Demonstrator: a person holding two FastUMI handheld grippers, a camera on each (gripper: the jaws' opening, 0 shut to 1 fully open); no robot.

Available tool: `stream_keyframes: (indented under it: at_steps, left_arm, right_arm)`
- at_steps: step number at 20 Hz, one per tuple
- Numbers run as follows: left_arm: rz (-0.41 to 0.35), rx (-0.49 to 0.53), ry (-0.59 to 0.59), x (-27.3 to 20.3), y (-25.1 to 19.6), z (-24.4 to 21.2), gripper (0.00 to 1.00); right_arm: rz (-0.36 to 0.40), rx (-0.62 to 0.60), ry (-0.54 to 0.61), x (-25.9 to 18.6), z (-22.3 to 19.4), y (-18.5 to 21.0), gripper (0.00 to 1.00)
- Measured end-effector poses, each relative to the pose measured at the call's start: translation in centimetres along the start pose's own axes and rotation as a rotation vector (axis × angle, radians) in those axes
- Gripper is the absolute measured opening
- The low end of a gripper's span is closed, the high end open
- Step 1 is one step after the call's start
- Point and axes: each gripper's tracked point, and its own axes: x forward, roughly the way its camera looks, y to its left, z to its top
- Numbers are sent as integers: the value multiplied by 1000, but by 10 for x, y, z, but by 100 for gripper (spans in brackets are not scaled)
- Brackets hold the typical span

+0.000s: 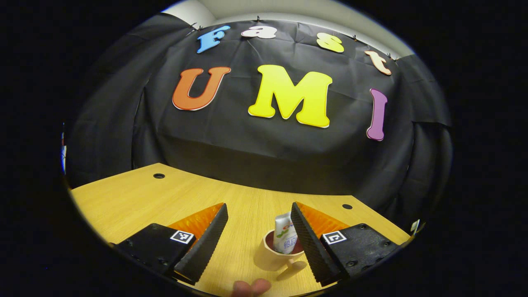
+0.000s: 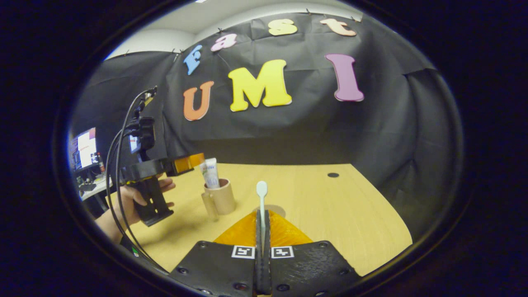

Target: Put the toothbrush and toothpaste on the desktop into the cup, then pick up the cup and place it on the coaster on the desktop.

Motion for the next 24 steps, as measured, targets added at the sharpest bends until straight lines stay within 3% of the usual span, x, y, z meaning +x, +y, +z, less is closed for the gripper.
stream_keyframes:
  at_steps: [5,6,7,15,20,24]
  left_arm:
    - [52,36,-40,-53,31,10,98]
    - [58,43,-44,-62,35,9,88]
    - [66,50,-47,-71,40,8,98]
    - [100,78,-64,-110,66,-8,98]
    - [117,25,-64,-110,82,-12,98]
    - [141,0,-48,-109,96,-21,98]
  right_arm:
    - [142,-45,-144,58,50,71,0]
    - [158,-50,-170,71,58,81,0]
    - [181,-43,-200,80,68,90,0]
    - [332,67,-415,105,140,138,0]
    - [316,49,-507,128,173,145,0]
    - [290,50,-472,173,155,149,0]
